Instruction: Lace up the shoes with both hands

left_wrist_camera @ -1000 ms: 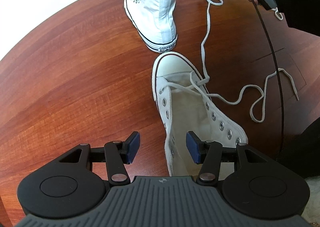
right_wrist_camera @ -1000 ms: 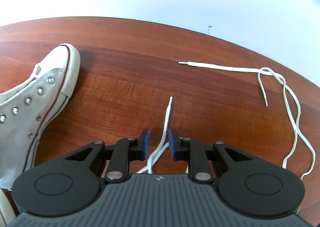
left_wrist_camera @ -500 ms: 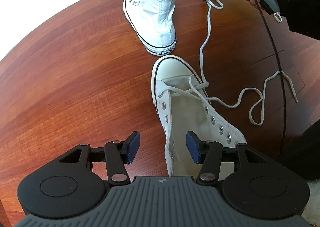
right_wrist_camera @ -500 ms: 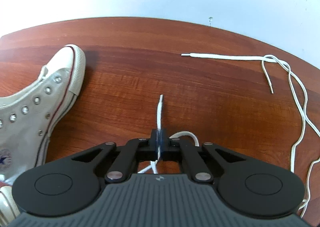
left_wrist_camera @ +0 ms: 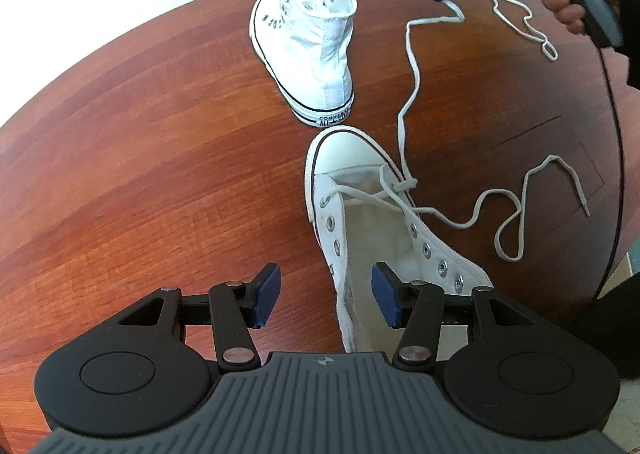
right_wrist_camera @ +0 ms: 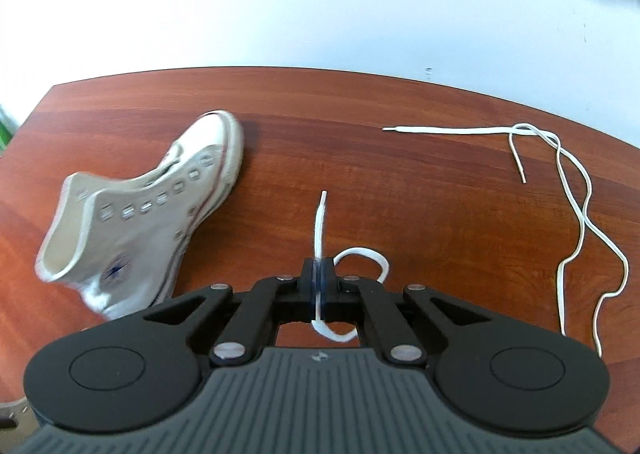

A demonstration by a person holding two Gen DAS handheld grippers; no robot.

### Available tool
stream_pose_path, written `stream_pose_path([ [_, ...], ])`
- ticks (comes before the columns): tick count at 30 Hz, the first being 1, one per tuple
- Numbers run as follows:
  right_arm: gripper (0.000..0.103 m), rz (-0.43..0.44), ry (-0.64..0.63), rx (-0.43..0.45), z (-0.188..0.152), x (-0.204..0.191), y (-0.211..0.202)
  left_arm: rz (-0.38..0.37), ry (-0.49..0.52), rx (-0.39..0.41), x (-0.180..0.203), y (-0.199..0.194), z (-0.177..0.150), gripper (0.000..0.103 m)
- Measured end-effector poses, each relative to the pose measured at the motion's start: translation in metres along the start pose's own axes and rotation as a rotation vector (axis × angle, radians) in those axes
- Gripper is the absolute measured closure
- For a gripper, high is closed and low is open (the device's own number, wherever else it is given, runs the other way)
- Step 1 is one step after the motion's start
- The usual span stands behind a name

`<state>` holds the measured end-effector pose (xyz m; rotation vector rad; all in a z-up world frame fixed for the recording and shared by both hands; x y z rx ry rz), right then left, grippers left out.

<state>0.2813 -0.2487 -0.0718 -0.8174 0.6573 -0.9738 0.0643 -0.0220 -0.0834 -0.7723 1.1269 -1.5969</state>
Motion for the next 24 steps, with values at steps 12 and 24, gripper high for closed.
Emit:
stream_pose_path([
  [12,0.101,0.135,-0.101,-0.017,-0.039,-0.058,-0.046,-0.043,-0.042,0.009,-0.008,0.004,0.0,0.082],
  [24,0.101,0.289,-0.227,-0.059,-0.066,-0.123,-0.05,-0.027,-0.069,0.021,-0.01,0.003,-0.005,0.079],
])
Point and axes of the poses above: each gripper's, at about its wrist camera, not at the fingertips, and y roughly the way its jaws point, x to its right, z to its top, the point moved 3 cm from there along y, roughly the way its jaws point, and after that the axes turned 2 degrees about z, right-handed, at the moved point
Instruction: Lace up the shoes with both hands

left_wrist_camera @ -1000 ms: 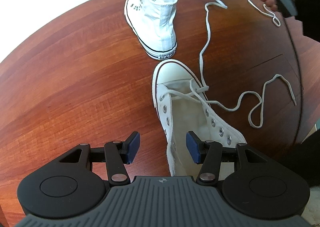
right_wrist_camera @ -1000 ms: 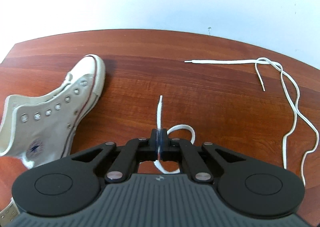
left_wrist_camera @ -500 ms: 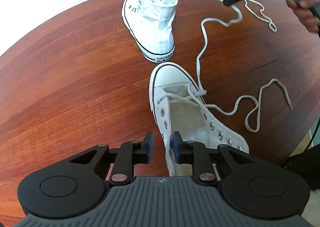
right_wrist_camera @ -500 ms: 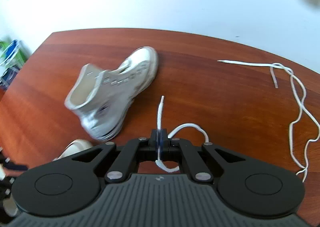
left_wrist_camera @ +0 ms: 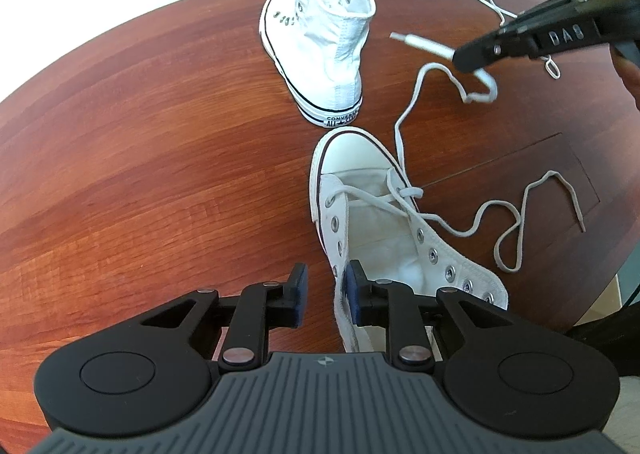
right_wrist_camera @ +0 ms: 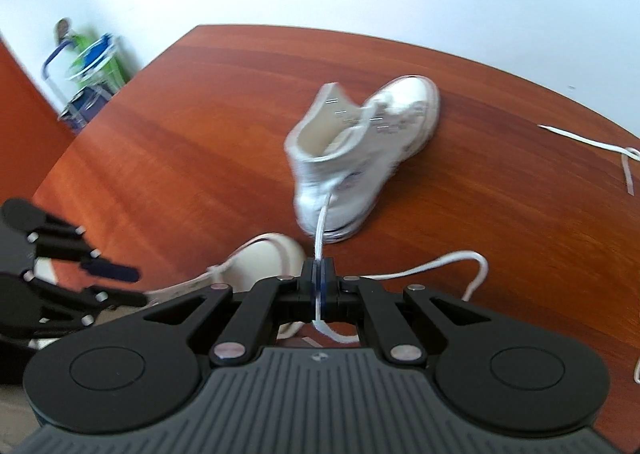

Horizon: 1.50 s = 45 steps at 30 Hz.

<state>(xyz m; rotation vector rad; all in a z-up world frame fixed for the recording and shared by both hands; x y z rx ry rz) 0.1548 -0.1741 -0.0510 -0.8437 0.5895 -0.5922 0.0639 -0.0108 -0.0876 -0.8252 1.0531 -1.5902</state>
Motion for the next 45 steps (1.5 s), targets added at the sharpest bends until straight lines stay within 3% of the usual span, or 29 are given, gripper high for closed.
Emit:
stream_pose_path([
  [13,0.101,0.137,-0.177,-0.135,-0.018,-0.059,0.027,0.011,0.001,0.014,-0.001,0.001,-0.004,0.079],
  [32,0.101,0.176,-0.369,-0.332,-0.022,-0.083,0.045,0.034,0.002,0.026,0.001,0.003,-0.007,0.079],
  [45,0.101,0.185,-0.43,-0.379,-0.016,-0.085,0.06,0.032,-0.011,0.028,0.001,0.0,-0.007,0.079],
])
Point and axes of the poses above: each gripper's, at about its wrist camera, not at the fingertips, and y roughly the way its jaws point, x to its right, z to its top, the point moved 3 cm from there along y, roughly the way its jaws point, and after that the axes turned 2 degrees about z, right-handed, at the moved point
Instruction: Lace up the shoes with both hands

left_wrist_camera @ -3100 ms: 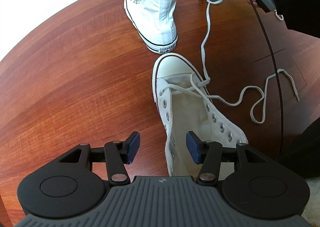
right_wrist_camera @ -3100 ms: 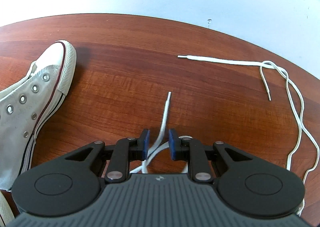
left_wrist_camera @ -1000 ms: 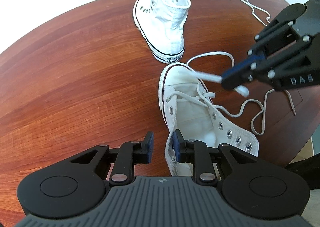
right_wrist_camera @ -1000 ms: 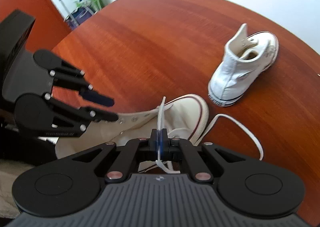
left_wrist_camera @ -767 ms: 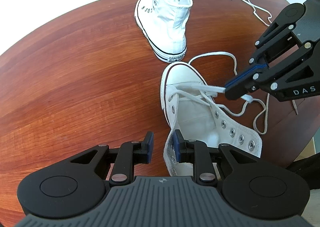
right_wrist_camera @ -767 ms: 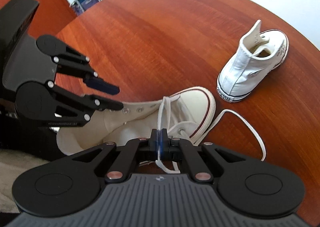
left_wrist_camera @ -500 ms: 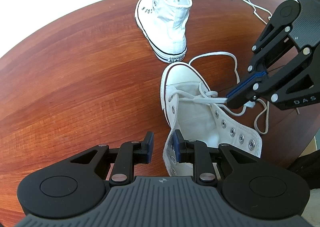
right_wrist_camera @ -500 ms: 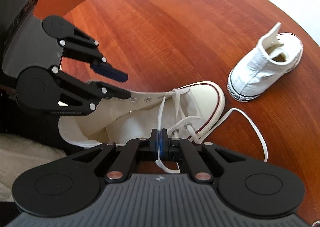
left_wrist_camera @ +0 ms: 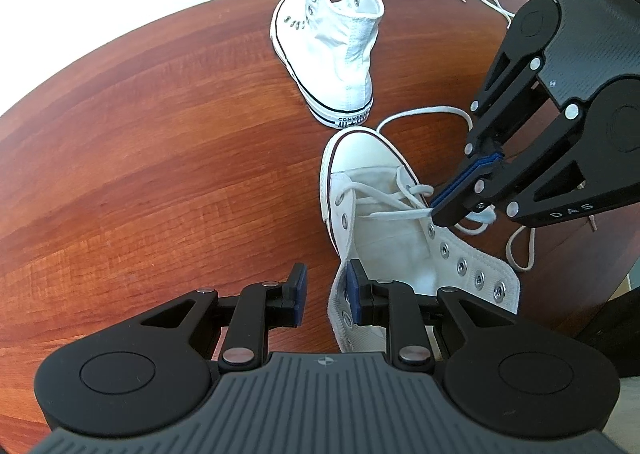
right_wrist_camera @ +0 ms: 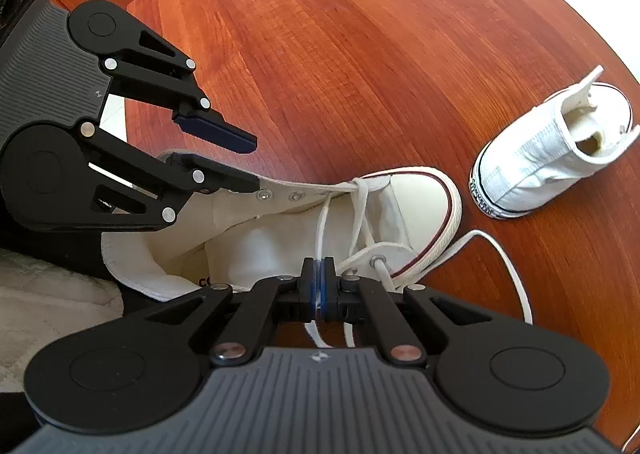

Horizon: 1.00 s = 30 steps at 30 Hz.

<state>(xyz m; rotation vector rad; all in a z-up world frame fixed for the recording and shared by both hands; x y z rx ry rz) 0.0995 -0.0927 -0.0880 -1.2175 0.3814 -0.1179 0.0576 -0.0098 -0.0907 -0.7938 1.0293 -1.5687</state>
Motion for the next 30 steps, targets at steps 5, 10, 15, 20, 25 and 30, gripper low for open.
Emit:
stream_pose_path([
  [5,0.101,0.01,-0.015,0.001,0.001,0.0,0.003,-0.002,-0.001,-0.003,-0.001,0.0,0.001,0.078],
  [10,0.101,0.005,-0.017,0.007,0.004,0.003,0.005,-0.004,-0.001,-0.007,-0.002,0.0,0.001,0.078],
  [15,0.101,-0.019,-0.008,0.003,0.004,0.009,0.01,-0.003,-0.003,-0.009,-0.002,0.001,0.002,0.078],
  [20,0.101,-0.041,0.002,0.001,0.004,0.014,0.013,-0.002,-0.004,-0.01,-0.002,0.001,0.002,0.078],
  [25,0.101,-0.037,-0.003,0.002,0.003,0.015,0.013,0.0,-0.003,-0.011,-0.002,0.001,0.002,0.077],
  [30,0.101,-0.055,0.001,-0.005,-0.003,0.016,0.009,0.005,-0.005,-0.01,-0.003,0.001,0.002,0.073],
])
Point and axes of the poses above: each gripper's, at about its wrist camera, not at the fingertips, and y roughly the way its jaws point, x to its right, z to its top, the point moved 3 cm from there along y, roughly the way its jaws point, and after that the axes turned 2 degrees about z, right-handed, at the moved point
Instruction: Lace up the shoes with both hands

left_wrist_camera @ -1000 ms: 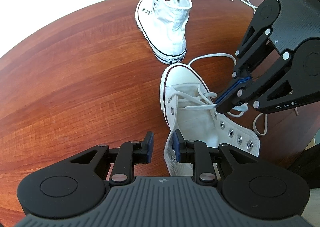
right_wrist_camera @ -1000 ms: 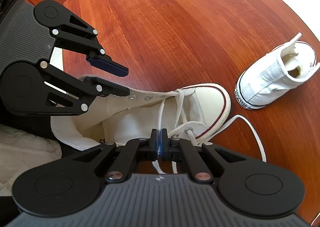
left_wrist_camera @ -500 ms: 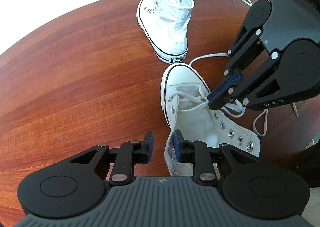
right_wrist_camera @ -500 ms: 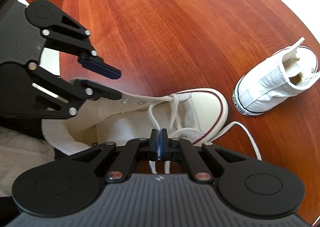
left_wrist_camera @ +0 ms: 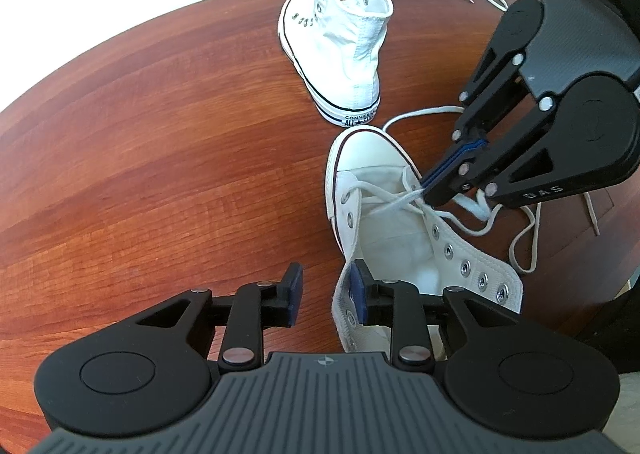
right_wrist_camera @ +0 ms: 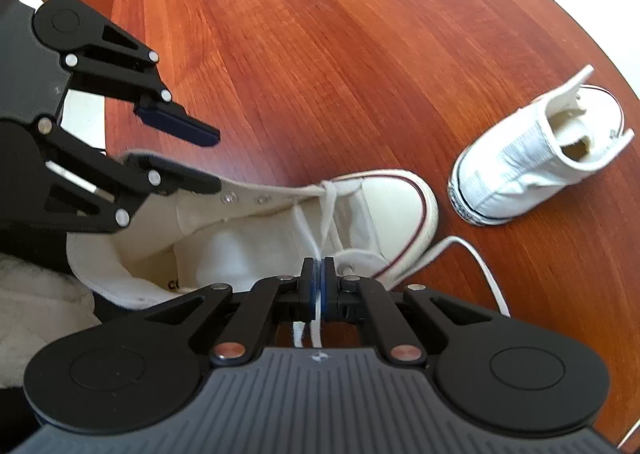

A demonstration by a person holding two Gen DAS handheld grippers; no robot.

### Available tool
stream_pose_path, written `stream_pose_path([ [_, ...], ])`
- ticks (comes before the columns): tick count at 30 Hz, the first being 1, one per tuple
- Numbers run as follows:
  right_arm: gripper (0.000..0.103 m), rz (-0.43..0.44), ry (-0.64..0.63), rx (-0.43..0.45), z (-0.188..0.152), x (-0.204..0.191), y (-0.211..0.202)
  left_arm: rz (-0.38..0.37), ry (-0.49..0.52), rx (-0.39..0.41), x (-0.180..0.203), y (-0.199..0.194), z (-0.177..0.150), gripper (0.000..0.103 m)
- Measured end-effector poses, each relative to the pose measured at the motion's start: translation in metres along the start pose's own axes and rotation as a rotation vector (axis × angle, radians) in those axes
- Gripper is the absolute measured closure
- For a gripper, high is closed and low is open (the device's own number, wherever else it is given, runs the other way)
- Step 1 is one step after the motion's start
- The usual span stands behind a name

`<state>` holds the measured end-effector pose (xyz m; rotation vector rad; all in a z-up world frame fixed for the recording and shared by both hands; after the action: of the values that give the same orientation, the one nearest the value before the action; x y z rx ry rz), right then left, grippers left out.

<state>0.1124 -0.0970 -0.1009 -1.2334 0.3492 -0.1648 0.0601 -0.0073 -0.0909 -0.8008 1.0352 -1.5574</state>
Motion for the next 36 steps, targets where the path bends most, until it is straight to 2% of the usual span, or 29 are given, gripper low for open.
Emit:
stream_pose_path([
  [8,0.1,-0.022,0.056,-0.016,-0.013,0.014,0.001,0.005,0.001,0.001,0.0,-0.001,-0.001,0.073],
  [13,0.098,-0.023,0.049,-0.01,-0.014,0.012,0.0,0.007,0.003,0.001,0.001,-0.001,-0.001,0.073],
  [17,0.081,-0.016,0.013,-0.006,-0.012,0.007,0.001,0.008,0.003,0.0,0.001,-0.002,-0.001,0.073],
  [28,0.083,0.017,-0.013,-0.011,-0.005,0.012,0.009,0.015,0.004,-0.002,0.002,-0.003,-0.001,0.07],
  [33,0.094,0.032,-0.05,-0.034,-0.004,0.012,0.017,0.018,-0.006,-0.004,0.003,-0.002,-0.001,0.07],
  [34,0.1,0.036,-0.055,-0.037,-0.003,0.012,0.019,0.018,-0.005,-0.004,0.003,-0.002,-0.001,0.07],
  [36,0.101,0.044,-0.058,-0.041,-0.003,0.011,0.021,0.017,-0.006,-0.005,0.002,-0.002,0.0,0.07],
])
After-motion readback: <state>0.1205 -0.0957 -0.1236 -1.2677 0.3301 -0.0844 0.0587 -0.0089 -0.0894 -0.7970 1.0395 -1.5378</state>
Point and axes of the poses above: each gripper's, at about its wrist camera, not at the fingertips, and y roughly the way its jaws point, x to its right, z to its top, the point moved 3 cm from there along y, roughly the way its jaws point, and after that the axes turned 2 degrees about z, right-handed, at the moved point
